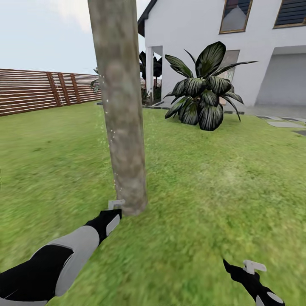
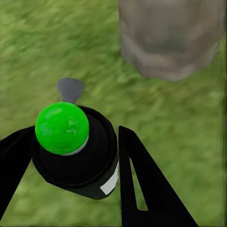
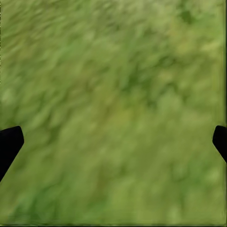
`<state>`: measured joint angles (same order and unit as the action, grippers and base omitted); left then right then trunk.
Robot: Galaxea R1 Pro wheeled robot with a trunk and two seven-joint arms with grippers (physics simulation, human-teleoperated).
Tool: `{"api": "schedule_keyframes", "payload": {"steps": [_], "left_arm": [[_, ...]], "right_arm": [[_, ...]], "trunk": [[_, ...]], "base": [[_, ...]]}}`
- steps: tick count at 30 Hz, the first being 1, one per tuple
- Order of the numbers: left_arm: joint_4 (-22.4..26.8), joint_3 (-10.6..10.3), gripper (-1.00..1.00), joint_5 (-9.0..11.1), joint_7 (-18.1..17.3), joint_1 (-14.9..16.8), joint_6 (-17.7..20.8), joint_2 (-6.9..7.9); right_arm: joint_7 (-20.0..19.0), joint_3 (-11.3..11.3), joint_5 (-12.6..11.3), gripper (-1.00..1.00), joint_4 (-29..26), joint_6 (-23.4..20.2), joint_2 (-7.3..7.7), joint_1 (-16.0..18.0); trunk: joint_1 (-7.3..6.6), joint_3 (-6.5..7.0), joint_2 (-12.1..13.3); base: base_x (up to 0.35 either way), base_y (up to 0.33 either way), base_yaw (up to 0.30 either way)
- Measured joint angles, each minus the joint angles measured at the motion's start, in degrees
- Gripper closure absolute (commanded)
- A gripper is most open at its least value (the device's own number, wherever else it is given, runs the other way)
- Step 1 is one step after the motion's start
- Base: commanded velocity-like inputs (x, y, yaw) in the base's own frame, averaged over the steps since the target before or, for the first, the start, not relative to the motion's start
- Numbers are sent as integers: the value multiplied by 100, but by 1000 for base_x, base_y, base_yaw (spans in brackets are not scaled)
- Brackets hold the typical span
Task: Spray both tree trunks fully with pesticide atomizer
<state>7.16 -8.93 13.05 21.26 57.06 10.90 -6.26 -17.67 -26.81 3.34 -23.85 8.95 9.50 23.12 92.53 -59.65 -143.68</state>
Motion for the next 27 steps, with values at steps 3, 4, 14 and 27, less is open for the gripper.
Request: {"api": "schedule_keyframes", "payload": {"steps": [3,4,14,27], "left_arm": [[330,-20,100,-51,22,5,17,8],[633,-17,100,-63,39,8,80,15],[2594,13,100,-188,361,542,2861,181],[2606,15,100,-216,413,1980,4043,450]], "right_arm": [[0,0,0,-100,-4,0,-1,0],[0,-2,0,-100,-5,1,-1,-2],[0,-4,-8,-100,3,0,2,0],[0,-9,-9,-100,3,-5,1,0]], "trunk": [[-1,1,0],[-1,1,0],[0,1,0],[0,0,0]], "base": [[-32,0,0],[-6,0,0],[0,0,0],[0,0,0]]}}
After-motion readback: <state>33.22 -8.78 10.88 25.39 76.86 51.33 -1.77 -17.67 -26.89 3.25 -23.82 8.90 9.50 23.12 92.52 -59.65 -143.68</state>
